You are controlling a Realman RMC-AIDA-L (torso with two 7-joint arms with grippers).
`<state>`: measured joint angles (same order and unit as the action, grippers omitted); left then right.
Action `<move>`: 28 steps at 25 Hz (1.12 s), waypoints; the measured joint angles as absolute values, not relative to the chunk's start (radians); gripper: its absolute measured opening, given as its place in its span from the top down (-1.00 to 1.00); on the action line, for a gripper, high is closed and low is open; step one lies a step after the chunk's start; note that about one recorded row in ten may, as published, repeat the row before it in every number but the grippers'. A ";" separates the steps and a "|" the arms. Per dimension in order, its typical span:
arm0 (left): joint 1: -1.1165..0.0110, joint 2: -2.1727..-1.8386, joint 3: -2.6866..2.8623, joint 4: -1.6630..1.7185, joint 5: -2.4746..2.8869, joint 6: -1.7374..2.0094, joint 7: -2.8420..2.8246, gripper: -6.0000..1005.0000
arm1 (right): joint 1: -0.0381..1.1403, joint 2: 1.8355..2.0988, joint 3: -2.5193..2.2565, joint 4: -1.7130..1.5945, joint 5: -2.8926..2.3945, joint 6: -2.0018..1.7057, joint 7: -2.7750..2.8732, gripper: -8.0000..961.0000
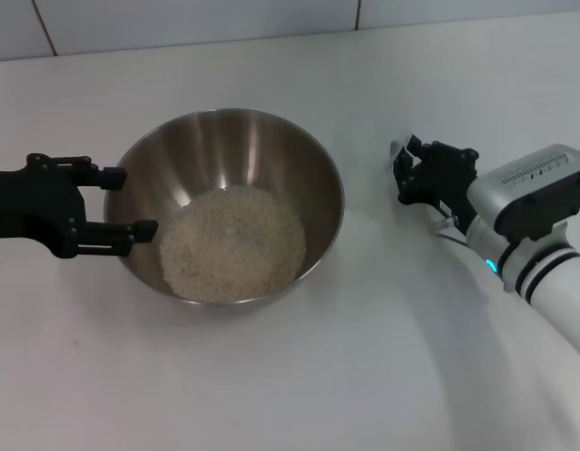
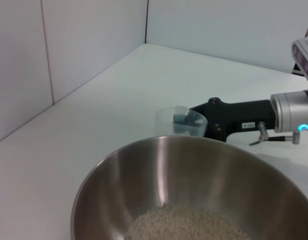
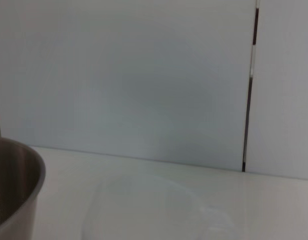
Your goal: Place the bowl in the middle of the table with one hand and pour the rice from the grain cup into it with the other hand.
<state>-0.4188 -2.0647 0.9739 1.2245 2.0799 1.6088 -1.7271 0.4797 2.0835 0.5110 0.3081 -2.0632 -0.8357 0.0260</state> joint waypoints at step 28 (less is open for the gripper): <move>-0.406 -2.068 0.974 1.213 2.074 1.597 -1.709 -0.61 | 0.552 1.909 0.610 -0.034 -2.596 -1.722 0.741 -0.73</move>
